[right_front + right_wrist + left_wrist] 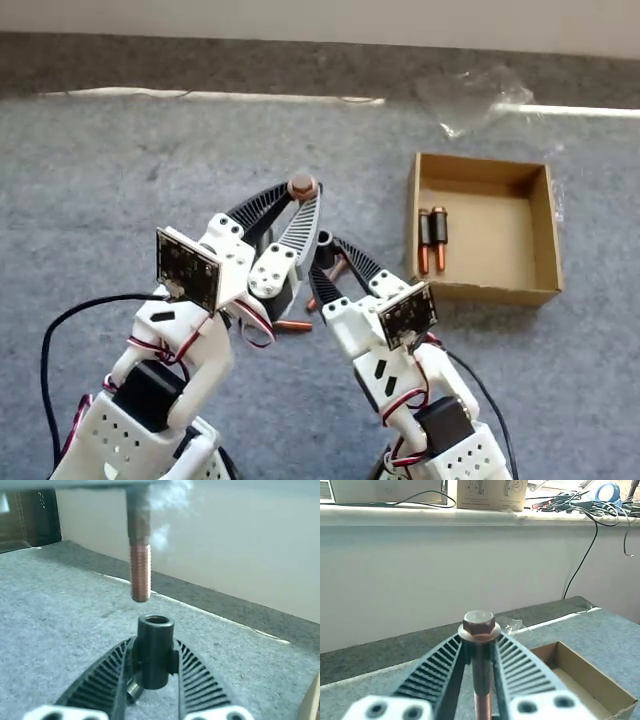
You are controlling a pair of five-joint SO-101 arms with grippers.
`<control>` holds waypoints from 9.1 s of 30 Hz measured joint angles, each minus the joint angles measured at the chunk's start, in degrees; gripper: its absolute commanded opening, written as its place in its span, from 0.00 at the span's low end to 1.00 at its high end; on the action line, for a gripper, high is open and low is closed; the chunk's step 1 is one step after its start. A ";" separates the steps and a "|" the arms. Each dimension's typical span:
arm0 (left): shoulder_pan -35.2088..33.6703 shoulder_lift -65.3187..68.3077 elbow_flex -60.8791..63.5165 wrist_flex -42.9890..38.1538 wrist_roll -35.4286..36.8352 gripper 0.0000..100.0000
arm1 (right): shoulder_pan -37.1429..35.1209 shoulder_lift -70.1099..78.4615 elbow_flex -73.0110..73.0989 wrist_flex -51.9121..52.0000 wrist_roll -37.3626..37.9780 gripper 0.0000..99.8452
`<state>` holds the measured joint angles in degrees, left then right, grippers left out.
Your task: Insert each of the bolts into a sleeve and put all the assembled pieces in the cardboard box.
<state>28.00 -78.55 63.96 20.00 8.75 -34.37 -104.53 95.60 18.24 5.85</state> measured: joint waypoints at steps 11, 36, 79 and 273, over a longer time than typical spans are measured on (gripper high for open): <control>-0.18 0.00 0.00 -2.02 0.00 0.04 | -3.60 0.00 0.00 -2.73 0.00 0.00; -0.09 0.00 0.00 -1.67 0.00 0.01 | -4.13 0.00 0.00 -0.97 0.00 0.00; 2.90 -0.18 0.00 2.73 0.00 0.01 | -3.34 0.09 0.00 -0.97 0.00 0.00; -30.24 -20.48 32.18 7.91 5.01 0.05 | 40.26 149.71 -154.81 78.59 3.78 0.10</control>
<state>-2.24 -99.03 96.13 27.91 13.76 5.89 45.19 -59.21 96.84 9.63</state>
